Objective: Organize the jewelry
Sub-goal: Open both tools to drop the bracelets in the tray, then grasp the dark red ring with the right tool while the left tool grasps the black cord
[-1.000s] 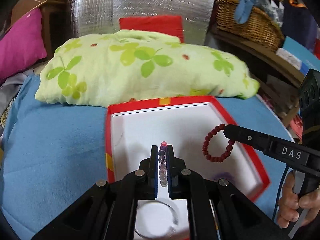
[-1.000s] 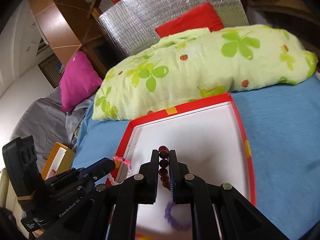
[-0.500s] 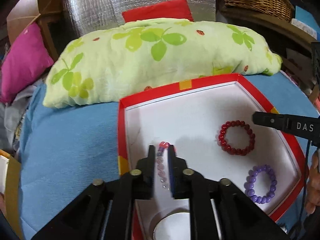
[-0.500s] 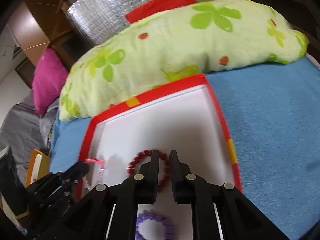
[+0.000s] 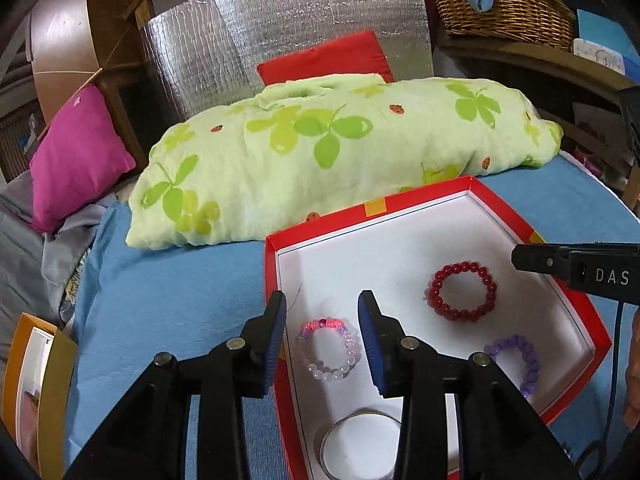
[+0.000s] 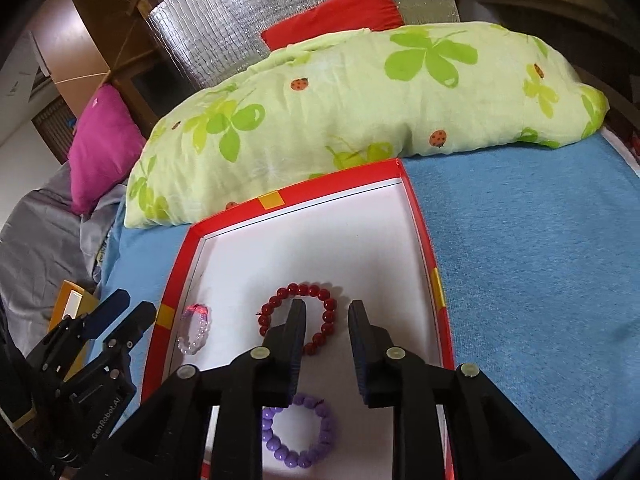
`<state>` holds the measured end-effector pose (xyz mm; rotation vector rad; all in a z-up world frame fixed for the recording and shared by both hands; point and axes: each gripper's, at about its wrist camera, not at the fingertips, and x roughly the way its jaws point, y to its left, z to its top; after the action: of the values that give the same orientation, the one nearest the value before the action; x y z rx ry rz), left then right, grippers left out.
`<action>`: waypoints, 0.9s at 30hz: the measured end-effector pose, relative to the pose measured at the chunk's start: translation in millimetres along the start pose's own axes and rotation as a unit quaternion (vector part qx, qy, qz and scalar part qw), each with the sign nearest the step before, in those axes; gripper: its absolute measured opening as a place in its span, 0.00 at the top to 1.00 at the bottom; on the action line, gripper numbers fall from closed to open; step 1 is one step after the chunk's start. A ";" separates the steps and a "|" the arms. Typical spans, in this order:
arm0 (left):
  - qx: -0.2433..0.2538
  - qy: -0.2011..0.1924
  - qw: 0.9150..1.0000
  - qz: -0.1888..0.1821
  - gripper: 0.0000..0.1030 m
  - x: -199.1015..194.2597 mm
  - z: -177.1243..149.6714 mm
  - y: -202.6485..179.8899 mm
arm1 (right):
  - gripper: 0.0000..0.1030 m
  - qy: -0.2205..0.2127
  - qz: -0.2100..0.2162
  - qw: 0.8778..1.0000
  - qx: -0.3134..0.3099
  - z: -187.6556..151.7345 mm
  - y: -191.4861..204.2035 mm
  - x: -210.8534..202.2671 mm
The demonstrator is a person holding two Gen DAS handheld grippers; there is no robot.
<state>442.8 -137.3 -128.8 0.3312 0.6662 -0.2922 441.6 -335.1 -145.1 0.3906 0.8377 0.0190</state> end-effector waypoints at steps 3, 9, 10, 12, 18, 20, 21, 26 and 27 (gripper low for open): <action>0.001 -0.004 1.000 0.000 0.62 -6.5 -1.1 -1.9 | 0.77 0.003 0.001 1.000 -0.002 -3.2 -0.2 -4.5; 0.002 -0.006 1.000 0.005 0.60 -22.3 -7.0 -3.8 | 0.77 0.004 0.005 1.000 -0.010 -13.0 1.5 -20.1; 0.003 -0.007 1.000 0.006 0.59 -25.5 -8.5 -3.9 | 0.77 0.004 0.005 1.000 -0.012 -14.9 1.8 -22.8; 0.006 -0.008 1.000 0.009 0.59 -31.0 -11.7 -4.5 | 0.77 0.003 0.006 1.000 -0.017 -19.8 2.9 -30.0; 0.006 -0.002 1.000 0.022 0.50 -53.6 -37.0 -0.7 | 0.77 0.006 0.011 0.999 -0.037 -42.1 3.8 -55.8; 0.000 0.008 1.000 0.019 0.49 -58.4 -48.1 4.8 | 0.74 0.008 0.015 0.999 -0.040 -49.7 2.6 -63.7; -0.005 0.016 1.000 0.020 0.49 -61.8 -55.4 9.0 | 0.67 0.010 0.015 0.999 -0.041 -53.6 1.3 -68.1; -0.016 0.031 0.999 0.029 0.48 -80.4 -88.4 22.8 | 0.39 -0.006 0.016 0.999 -0.047 -75.2 -5.4 -95.7; -0.018 0.037 0.999 0.028 0.47 -83.5 -96.2 24.9 | 0.39 -0.004 0.022 0.999 -0.047 -82.0 -6.8 -101.4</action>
<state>336.2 -64.1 -141.0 0.3263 0.7332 -0.2148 312.8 -331.5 -123.8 0.3199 0.8170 0.0987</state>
